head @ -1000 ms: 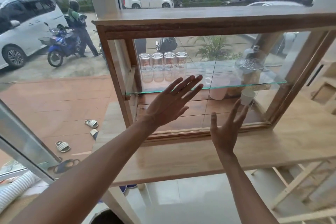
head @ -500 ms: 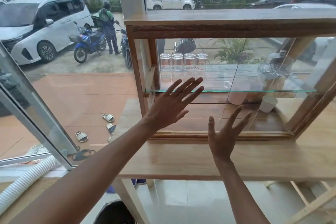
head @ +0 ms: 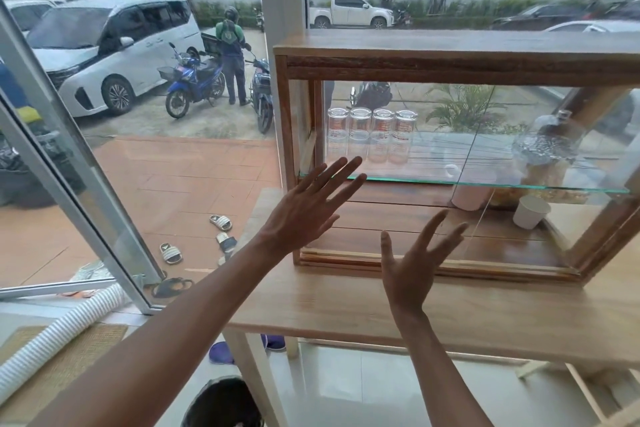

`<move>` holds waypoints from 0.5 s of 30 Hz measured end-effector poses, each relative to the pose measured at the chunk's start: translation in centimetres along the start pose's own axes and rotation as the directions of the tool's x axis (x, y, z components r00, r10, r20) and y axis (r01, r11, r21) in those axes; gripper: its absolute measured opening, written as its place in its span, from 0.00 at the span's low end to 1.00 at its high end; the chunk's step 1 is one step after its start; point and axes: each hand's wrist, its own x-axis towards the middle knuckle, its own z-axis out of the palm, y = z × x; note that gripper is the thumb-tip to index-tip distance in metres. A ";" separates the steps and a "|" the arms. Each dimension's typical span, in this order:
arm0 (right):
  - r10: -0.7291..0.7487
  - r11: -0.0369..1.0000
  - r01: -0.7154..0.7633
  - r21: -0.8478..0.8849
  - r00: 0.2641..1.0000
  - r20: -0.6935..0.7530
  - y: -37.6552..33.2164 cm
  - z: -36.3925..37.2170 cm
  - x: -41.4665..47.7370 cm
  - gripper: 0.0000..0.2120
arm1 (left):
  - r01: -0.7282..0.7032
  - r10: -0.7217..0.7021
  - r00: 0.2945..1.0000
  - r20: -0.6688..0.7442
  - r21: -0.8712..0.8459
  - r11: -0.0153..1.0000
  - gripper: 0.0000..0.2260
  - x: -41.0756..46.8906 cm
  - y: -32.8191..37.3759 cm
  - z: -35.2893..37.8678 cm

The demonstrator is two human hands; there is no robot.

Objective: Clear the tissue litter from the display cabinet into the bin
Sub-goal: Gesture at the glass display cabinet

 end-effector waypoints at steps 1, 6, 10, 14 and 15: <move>-0.001 1.000 0.000 0.003 1.000 0.005 -0.2 0.1 -0.2 0.49 | 0.006 -0.006 1.000 -0.003 -0.027 1.000 0.39 -0.2 -0.1 0.0; -0.013 1.000 0.013 0.002 1.000 0.029 -1.0 0.6 -0.8 0.48 | 0.019 -0.021 1.000 -0.015 -0.079 0.997 0.39 -0.9 -0.7 0.1; -0.011 1.000 0.011 -0.003 0.999 0.049 -1.6 0.9 -1.2 0.48 | 0.044 -0.047 0.999 -0.024 -0.124 0.991 0.38 -1.4 -0.9 -0.2; -0.025 1.000 0.024 0.005 0.997 0.075 -2.0 1.1 -1.7 0.49 | 0.071 -0.077 0.997 -0.032 -0.155 0.985 0.37 -2.4 -1.3 -0.2; -0.027 1.000 0.027 -0.001 0.997 0.074 -2.0 1.2 -1.7 0.50 | 0.075 -0.082 0.996 -0.039 -0.161 0.984 0.37 -2.5 -1.4 -0.2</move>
